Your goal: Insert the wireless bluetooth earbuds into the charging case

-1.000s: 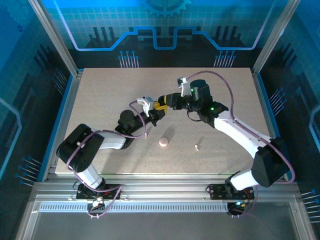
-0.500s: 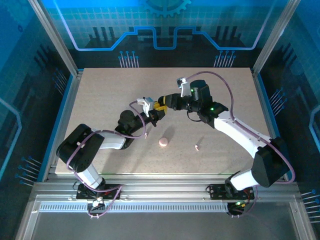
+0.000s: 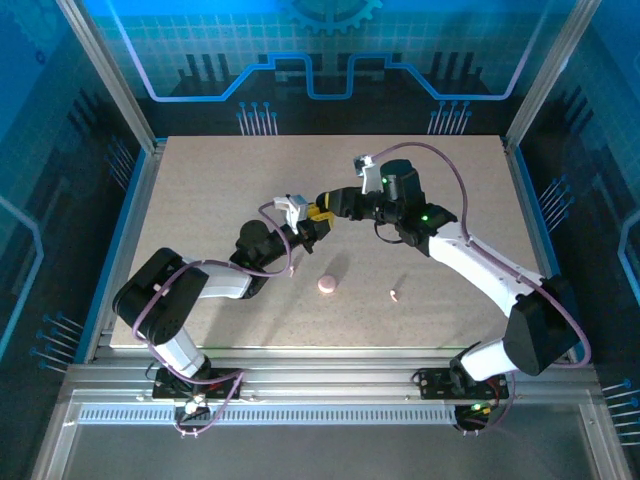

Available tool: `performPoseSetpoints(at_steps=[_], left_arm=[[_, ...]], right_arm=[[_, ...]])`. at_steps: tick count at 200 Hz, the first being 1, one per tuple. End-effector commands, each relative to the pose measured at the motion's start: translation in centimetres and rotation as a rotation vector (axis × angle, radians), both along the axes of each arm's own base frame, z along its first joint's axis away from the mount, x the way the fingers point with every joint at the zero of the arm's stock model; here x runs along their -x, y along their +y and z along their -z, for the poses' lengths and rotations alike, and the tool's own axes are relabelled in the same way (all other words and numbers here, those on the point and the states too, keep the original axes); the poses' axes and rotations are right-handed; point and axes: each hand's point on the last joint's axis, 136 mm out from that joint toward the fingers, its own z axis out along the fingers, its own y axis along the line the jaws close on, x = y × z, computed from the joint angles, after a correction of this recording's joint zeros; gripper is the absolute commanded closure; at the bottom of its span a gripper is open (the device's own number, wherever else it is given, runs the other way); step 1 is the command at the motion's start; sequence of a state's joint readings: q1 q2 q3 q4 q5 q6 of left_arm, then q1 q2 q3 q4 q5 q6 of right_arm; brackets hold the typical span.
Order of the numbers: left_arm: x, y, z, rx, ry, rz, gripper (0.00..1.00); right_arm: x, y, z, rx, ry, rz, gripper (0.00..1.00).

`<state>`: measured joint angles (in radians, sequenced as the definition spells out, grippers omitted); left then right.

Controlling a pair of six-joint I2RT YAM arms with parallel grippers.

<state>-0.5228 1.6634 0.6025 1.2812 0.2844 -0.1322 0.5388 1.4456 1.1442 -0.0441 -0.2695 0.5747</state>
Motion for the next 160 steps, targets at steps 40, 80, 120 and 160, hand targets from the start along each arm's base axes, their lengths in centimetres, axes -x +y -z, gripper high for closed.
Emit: performPoseSetpoints(at_steps=[40,80,120,160], left_arm=[[1.3,-0.3,-1.2,0.007,-0.058,0.046,0.78],[2.3,-0.6,-1.3,-0.003,-0.069,0.087,0.78],[3.8,-1.0,-1.6,-0.027,-0.106,0.156,0.77],[5.7,-1.4,-1.8,-0.060,-0.157,0.235,0.77]], right_arm=[[1.1,-0.5,-4.2,0.000,-0.114,-0.016,0.52],[2.3,-2.2,-5.6,0.015,-0.182,-0.035,0.47],[3.9,-3.7,-4.8,0.088,-0.175,-0.118,0.46],[5.9,-4.6,-5.2,0.149,-0.271,-0.238,0.40]])
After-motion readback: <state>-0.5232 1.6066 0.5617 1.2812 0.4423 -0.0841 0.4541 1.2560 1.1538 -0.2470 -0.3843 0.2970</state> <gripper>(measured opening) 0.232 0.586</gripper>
